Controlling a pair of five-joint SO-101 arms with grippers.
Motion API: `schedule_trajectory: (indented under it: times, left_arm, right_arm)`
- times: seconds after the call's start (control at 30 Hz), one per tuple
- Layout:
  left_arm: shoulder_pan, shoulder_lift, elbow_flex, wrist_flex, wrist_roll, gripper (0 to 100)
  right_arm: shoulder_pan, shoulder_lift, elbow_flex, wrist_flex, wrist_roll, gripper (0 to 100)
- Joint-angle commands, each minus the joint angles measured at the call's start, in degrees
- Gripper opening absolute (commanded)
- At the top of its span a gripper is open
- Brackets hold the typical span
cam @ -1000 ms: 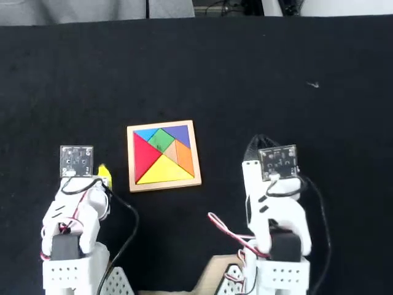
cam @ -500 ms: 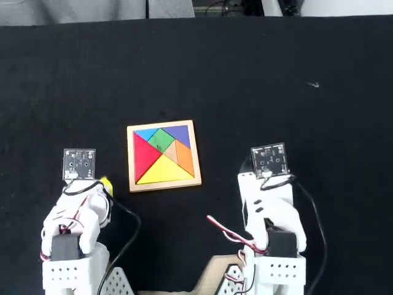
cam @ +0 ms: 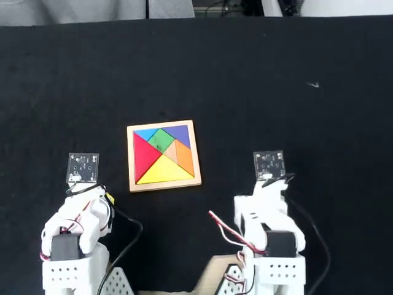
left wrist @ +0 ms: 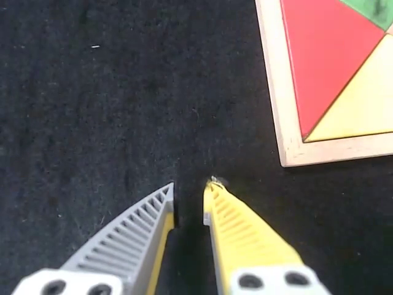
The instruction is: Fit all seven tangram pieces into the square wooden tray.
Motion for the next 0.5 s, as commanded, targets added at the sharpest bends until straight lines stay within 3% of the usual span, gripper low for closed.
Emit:
schedule_trajectory:
  times: [0.0, 0.47]
  left_arm:
    - [-0.4, -0.4, 1.1, 0.4, -0.4, 9]
    - [-0.1, -0.4, 1.1, 0.4, -0.8, 9]
  right_arm:
    - [-2.2, -5.0, -0.1, 1.0, -3.1, 1.1]
    - [-1.9, -5.1, -0.1, 1.0, -3.2, 1.1]
